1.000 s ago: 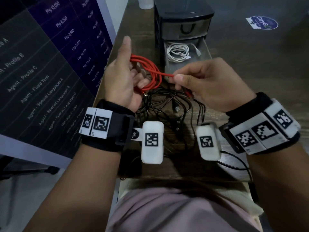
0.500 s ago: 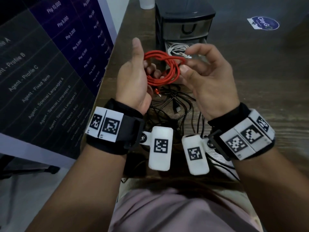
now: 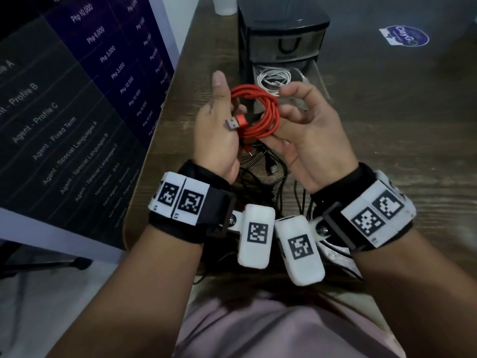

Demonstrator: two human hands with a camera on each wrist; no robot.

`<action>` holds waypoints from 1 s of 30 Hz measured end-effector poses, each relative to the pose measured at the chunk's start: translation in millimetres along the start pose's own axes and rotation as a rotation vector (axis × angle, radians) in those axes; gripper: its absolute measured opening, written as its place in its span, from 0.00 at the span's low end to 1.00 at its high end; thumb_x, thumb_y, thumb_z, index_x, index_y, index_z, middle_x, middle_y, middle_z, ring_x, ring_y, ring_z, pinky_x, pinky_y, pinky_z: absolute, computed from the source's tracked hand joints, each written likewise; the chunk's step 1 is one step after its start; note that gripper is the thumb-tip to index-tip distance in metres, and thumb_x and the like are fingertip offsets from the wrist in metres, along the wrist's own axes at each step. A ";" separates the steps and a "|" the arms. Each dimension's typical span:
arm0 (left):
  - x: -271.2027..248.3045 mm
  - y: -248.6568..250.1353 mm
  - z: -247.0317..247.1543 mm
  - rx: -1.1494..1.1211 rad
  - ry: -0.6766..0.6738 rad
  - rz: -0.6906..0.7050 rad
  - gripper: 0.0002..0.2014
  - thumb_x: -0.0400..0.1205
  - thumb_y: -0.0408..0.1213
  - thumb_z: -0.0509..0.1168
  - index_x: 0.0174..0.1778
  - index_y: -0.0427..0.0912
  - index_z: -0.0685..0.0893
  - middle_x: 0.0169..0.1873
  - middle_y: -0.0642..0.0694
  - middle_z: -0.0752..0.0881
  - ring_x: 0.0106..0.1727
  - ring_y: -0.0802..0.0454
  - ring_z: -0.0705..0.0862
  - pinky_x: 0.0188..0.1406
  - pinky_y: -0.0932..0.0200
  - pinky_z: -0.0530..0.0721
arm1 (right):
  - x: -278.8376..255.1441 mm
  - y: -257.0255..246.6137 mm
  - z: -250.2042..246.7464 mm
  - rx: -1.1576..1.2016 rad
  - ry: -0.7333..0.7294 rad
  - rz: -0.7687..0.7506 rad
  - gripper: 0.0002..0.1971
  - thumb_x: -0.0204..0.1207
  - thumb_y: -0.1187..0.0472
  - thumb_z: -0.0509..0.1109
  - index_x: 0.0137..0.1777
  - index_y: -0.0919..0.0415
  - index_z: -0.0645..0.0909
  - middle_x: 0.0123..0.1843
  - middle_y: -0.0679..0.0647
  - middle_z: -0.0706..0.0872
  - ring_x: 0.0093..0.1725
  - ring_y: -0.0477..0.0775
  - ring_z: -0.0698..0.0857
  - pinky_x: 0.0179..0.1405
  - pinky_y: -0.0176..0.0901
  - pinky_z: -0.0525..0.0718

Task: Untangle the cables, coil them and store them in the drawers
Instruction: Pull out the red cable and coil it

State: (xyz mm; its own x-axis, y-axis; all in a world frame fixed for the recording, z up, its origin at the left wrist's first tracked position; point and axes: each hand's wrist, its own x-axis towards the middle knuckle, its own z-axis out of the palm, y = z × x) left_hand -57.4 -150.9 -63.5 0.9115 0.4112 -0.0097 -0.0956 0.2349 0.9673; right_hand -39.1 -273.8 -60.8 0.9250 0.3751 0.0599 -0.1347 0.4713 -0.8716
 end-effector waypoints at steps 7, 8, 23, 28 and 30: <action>2.2 -1.2 -0.9 0.107 0.060 0.064 0.21 0.91 0.50 0.49 0.56 0.39 0.82 0.39 0.47 0.88 0.35 0.57 0.85 0.30 0.62 0.79 | 1.4 -25.8 -4.6 -0.319 0.023 0.018 0.18 0.76 0.65 0.62 0.65 0.53 0.77 0.52 0.53 0.92 0.47 0.50 0.90 0.51 0.49 0.83; 0.1 0.4 1.1 0.156 0.045 0.106 0.18 0.92 0.48 0.49 0.55 0.41 0.80 0.40 0.50 0.87 0.37 0.60 0.85 0.34 0.63 0.80 | 1.0 -25.5 -0.9 -0.390 0.021 0.026 0.18 0.76 0.59 0.66 0.66 0.51 0.77 0.53 0.51 0.91 0.48 0.49 0.90 0.50 0.46 0.83; -10.8 7.3 4.6 0.268 -0.278 0.348 0.09 0.92 0.37 0.49 0.50 0.42 0.72 0.45 0.50 0.82 0.50 0.59 0.83 0.53 0.59 0.83 | 4.3 -26.5 -3.4 -0.299 0.020 0.116 0.14 0.80 0.66 0.69 0.64 0.62 0.83 0.45 0.53 0.89 0.44 0.53 0.89 0.37 0.45 0.86; -17.3 5.7 12.0 0.170 -0.381 0.319 0.10 0.92 0.32 0.47 0.55 0.36 0.73 0.50 0.38 0.82 0.53 0.53 0.83 0.54 0.58 0.84 | 3.0 -26.1 -0.3 -0.142 -0.038 0.064 0.16 0.83 0.57 0.67 0.64 0.69 0.81 0.51 0.60 0.85 0.50 0.56 0.85 0.54 0.54 0.86; -16.0 4.9 11.0 0.117 -0.396 0.276 0.11 0.92 0.35 0.48 0.54 0.37 0.75 0.52 0.31 0.82 0.56 0.40 0.83 0.61 0.42 0.84 | 3.0 -22.8 -0.8 -0.150 -0.053 0.039 0.14 0.83 0.60 0.67 0.64 0.68 0.80 0.47 0.55 0.87 0.47 0.51 0.86 0.51 0.50 0.83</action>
State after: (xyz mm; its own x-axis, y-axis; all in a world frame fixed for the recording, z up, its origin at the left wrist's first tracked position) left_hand -68.1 -166.0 -55.8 0.9427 0.0727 0.3257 -0.3299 0.0546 0.9425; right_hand -33.0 -284.0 -41.1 0.8996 0.4342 0.0466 -0.1122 0.3329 -0.9363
